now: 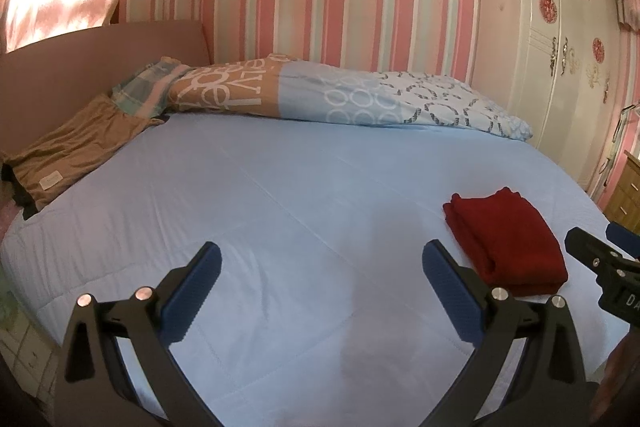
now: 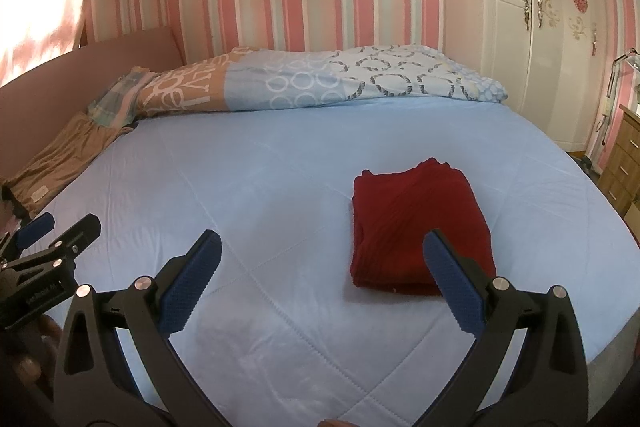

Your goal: Fold small clothes

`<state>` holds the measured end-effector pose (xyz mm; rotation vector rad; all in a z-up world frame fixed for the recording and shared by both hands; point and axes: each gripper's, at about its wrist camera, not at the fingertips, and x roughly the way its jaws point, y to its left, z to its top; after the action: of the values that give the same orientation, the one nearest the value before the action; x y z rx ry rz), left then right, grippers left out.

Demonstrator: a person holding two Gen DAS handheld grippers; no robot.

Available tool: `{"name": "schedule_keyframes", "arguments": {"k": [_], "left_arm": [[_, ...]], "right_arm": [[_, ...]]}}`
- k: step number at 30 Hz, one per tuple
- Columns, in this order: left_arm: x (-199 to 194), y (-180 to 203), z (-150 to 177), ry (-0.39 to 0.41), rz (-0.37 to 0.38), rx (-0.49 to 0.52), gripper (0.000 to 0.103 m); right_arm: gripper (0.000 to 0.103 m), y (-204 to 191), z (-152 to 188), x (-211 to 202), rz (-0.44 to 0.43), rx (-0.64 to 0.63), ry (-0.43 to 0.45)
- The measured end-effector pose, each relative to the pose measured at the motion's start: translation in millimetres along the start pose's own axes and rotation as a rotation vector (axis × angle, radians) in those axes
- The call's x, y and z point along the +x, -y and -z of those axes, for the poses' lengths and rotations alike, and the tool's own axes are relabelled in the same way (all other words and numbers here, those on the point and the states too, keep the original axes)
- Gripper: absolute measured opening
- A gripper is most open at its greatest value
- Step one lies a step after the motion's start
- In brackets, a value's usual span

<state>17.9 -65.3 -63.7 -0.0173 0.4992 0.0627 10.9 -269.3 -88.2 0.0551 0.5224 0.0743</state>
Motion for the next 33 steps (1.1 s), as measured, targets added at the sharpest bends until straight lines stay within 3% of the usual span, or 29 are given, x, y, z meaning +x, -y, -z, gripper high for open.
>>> {"name": "schedule_keyframes", "arguments": {"k": [22,33], "left_arm": [[-3,-4,3,0.027,-0.04,-0.017,0.101],[1,-10,-1,-0.002,-0.017,-0.032,0.101]], "right_arm": [[0.1,-3,1,5,-0.002,-0.004,-0.007],[0.1,-4,1,5,-0.001,-0.004,-0.007]]}}
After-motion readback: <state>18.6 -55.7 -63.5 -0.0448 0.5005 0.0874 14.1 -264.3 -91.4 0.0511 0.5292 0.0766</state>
